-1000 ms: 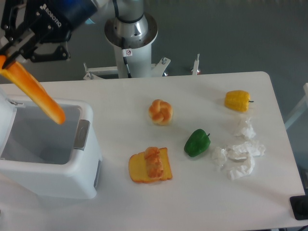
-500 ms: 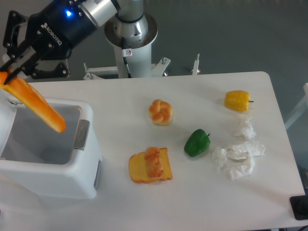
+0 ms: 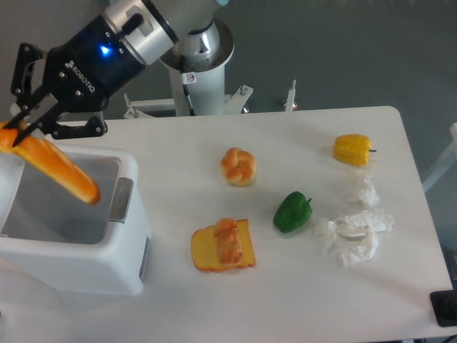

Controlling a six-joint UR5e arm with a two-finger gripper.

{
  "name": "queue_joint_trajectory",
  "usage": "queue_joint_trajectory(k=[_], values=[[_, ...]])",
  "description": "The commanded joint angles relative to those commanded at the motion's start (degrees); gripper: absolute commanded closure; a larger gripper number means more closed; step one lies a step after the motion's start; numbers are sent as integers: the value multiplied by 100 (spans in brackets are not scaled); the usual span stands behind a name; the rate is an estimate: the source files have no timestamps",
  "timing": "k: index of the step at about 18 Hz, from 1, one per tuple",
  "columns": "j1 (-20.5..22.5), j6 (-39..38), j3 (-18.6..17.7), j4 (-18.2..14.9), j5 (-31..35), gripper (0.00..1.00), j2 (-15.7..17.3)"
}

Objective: Place the long bread in the trash can
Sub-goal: 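Lower the loaf end-first into the trash bin opening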

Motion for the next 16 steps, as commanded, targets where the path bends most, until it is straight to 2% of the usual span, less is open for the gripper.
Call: queue_joint_trajectory(k=[12,16], values=[[-17,335,-290,0,9,99,-158],[-18,344,-282,0,9,96,-220]])
